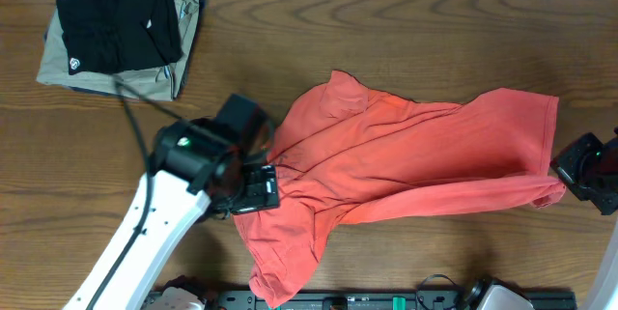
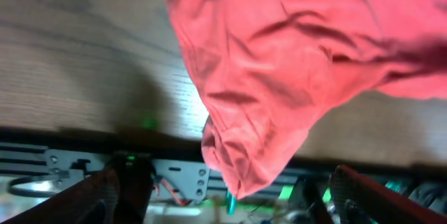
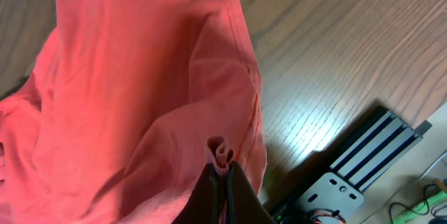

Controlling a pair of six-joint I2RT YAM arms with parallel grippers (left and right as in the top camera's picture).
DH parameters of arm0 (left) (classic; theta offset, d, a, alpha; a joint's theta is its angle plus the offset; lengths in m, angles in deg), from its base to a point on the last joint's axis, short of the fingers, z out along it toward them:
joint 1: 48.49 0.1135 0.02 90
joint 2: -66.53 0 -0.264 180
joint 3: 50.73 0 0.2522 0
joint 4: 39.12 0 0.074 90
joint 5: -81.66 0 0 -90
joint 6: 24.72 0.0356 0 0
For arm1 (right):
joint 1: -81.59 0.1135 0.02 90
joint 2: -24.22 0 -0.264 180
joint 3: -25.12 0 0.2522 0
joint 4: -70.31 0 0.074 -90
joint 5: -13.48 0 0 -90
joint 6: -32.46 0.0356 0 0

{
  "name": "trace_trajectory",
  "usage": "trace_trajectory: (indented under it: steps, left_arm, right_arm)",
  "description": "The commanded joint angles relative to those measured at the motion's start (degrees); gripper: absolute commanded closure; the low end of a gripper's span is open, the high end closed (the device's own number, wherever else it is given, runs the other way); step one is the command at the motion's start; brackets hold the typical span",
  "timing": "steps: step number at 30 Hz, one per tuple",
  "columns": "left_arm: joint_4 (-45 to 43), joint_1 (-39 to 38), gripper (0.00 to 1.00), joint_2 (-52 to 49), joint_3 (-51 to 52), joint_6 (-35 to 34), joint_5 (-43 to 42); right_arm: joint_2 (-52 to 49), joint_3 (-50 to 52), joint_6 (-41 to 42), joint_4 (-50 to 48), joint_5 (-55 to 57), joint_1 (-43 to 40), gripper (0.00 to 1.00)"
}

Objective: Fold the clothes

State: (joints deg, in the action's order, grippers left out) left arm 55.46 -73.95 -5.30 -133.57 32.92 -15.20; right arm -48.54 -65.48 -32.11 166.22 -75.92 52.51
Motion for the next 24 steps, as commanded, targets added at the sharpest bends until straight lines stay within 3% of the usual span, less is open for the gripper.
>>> trace_trajectory:
  steps: [1,8,14,18,24]
  left_arm:
    - [-1.33,2.71,0.02,1.79,4.11,-2.51,1.07]
    - [-13.97,3.91,0.02,1.86,20.28,-4.09,-6.51]
    - [-25.94,3.91,0.02,1.73,30.47,-6.58,-6.62]
    - [-28.94,5.20,0.02,0.70,33.20,-7.37,-3.06]
    - [-29.68,9.75,0.01,-2.93,34.93,-5.79,-4.24]
  right_arm:
    - [0.44,-0.70,-0.83,-0.09,0.00,-0.04,0.99]
    - [0.44,-0.70,-0.85,-0.13,0.02,-0.04,0.99]
    - [0.44,-0.70,-0.85,-0.22,0.02,-0.04,0.99]
    - [0.44,-0.70,-0.85,-0.39,0.02,-0.04,0.99]
    - [0.44,-0.70,-1.31,-0.61,0.02,-0.04,0.99]
